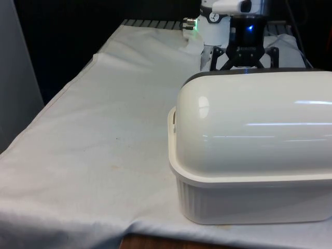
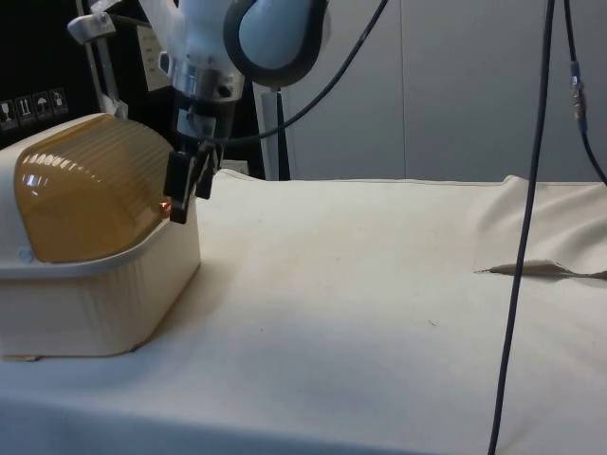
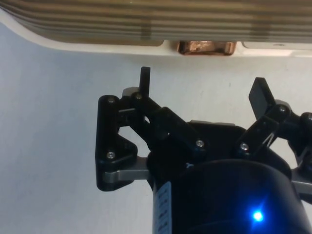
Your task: Open the lid, then close it.
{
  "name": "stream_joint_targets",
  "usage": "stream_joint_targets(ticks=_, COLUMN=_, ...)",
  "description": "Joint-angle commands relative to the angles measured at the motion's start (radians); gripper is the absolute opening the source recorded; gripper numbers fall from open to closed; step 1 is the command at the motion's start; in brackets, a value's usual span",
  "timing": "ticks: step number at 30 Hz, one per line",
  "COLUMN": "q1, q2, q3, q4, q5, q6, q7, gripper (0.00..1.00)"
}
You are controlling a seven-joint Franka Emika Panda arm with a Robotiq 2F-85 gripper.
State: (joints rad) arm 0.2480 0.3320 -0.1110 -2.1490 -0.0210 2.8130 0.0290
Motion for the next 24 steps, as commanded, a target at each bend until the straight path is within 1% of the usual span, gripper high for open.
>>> stream_joint_targets(ticks=1, q1=-0.012, q2=0.002, q3=0.015, q4=0.004, q5=0.018, q6=0.002, q7=-0.02, gripper=1.0)
stream_joint_targets(ticks=5, q1=-0.017, q2=0.009, q3=0.01, q4=0.018, q5=0.015, q6=-0.002, q7=-0.033, gripper=1.0)
stream_joint_targets(ticks=6, q1=-0.007, q2=0.005, q3=-0.003, q4=0.011, q5=0.0, q6=-0.001, q7=-0.018, gripper=1.0)
stream_joint_targets(ticks=7, q1=-0.018, q2=0.011, q3=0.01, q4=0.02, q5=0.015, q6=-0.002, q7=-0.035, gripper=1.0)
stream_joint_targets(ticks=15, q1=-0.014, q2=0.013, q3=0.003, q4=0.023, q5=0.006, q6=-0.002, q7=-0.034, gripper=1.0)
stream_joint_targets(ticks=16, q1=-0.01, q2=0.014, q3=-0.003, q4=0.024, q5=0.0, q6=-0.002, q7=-0.028, gripper=0.99)
stream_joint_targets(ticks=17, q1=-0.013, q2=0.013, q3=0.002, q4=0.024, q5=0.005, q6=-0.002, q7=-0.033, gripper=0.99)
stream_joint_targets(ticks=18, q1=-0.013, q2=0.013, q3=0.001, q4=0.024, q5=0.004, q6=-0.002, q7=-0.032, gripper=0.91)
stream_joint_targets(ticks=23, q1=-0.012, q2=0.014, q3=-0.001, q4=0.025, q5=0.002, q6=-0.003, q7=-0.03, gripper=0.65)
stream_joint_targets(ticks=24, q1=-0.01, q2=0.013, q3=-0.003, q4=0.024, q5=0.0, q6=-0.003, q7=-0.028, gripper=0.6)
